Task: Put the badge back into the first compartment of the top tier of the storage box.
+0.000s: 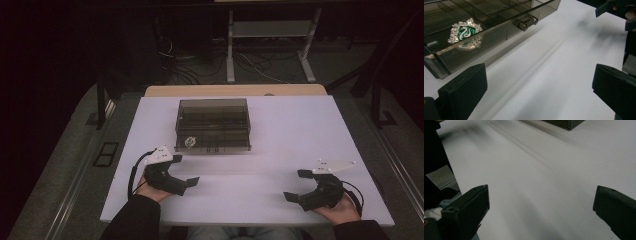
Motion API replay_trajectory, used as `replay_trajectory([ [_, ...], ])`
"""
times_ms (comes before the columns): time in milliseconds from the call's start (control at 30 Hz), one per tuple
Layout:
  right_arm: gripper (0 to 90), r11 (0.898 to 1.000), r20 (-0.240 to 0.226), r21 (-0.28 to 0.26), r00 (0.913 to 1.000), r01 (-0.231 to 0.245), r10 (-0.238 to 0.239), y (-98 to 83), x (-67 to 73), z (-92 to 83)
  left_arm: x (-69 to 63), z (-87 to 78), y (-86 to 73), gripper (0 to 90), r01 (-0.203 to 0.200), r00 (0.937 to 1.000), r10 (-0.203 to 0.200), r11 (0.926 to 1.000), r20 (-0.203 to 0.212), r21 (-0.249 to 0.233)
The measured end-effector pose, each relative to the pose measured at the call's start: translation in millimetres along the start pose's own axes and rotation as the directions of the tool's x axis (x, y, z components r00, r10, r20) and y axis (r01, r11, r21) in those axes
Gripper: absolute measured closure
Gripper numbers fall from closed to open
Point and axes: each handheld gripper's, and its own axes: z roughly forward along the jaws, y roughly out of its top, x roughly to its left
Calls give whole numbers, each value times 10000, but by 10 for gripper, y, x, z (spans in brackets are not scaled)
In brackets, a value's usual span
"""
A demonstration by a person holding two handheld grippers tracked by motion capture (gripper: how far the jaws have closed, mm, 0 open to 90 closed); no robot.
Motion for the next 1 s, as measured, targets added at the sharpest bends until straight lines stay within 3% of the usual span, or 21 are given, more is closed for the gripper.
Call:
replay_trajectory([
  [367,4,10000,16,-7,10000,1,-1,1,1,-5,-57,70,-82,0,-169,9997,163,9993,189,336],
  [700,3,10000,0,-38,10000,15,-15,0,0,-13,-106,149,-166,0,-441,9970,389,9960,671,781],
  [1000,4,10000,24,-30,10000,-7,7,-1,-4,-16,-120,170,-185,0,-421,9965,356,9953,760,870],
])
